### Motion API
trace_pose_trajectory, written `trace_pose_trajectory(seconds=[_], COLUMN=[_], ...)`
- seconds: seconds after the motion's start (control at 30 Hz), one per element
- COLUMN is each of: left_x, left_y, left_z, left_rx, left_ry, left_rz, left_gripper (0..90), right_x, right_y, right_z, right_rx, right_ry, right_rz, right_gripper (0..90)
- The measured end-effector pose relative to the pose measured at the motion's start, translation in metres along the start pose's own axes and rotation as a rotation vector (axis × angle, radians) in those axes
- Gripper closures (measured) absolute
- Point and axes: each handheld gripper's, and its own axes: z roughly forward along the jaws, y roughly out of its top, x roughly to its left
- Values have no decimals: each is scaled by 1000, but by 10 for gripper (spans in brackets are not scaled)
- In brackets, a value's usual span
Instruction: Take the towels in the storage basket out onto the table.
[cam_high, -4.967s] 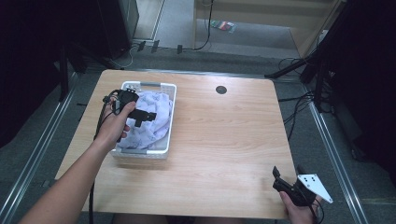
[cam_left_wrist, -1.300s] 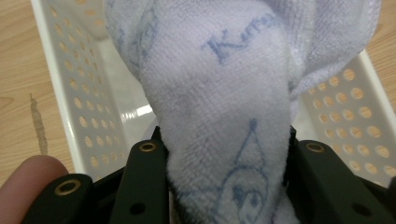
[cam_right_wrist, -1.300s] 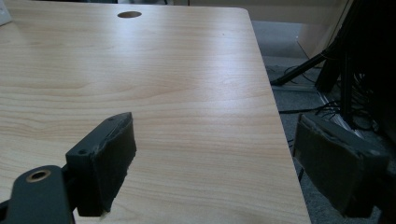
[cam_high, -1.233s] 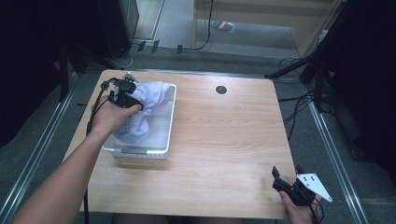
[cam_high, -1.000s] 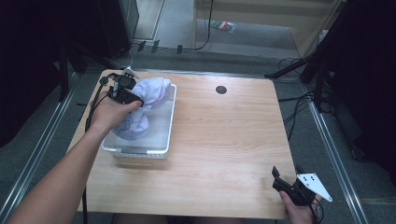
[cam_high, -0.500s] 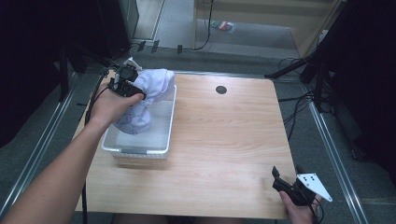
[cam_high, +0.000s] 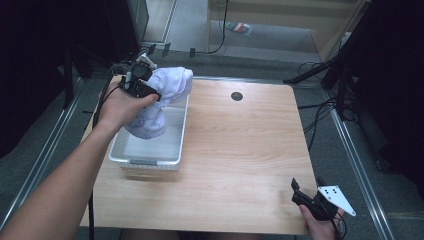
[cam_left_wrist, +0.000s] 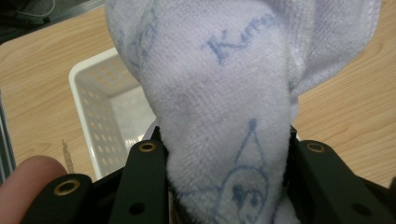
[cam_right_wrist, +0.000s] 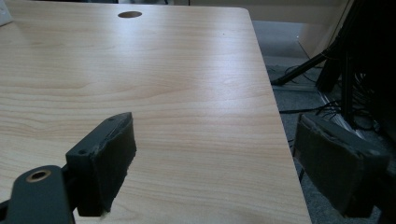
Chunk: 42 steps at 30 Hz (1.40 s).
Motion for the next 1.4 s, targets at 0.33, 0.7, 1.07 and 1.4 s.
trace_pose_trajectory(seconds=[0.33, 0.7, 1.07, 1.4], left_x=[-19, -46, -75, -98], left_y=[9, 20, 30, 37], left_z=[-4, -3, 6, 15], left_rx=[-18, -25, -42, -33], left_ry=[-18, -41, -84, -122], left_rz=[36, 72, 76, 61], left_gripper=[619, 618, 616, 616], right_x=[0, 0, 0, 0], right_y=[0, 0, 0, 0], right_z=[0, 0, 0, -1], right_rx=[-2, -1, -3, -6], right_ry=[1, 3, 9, 12], right_rz=[-1, -2, 1, -1], right_gripper=[137, 137, 137, 137])
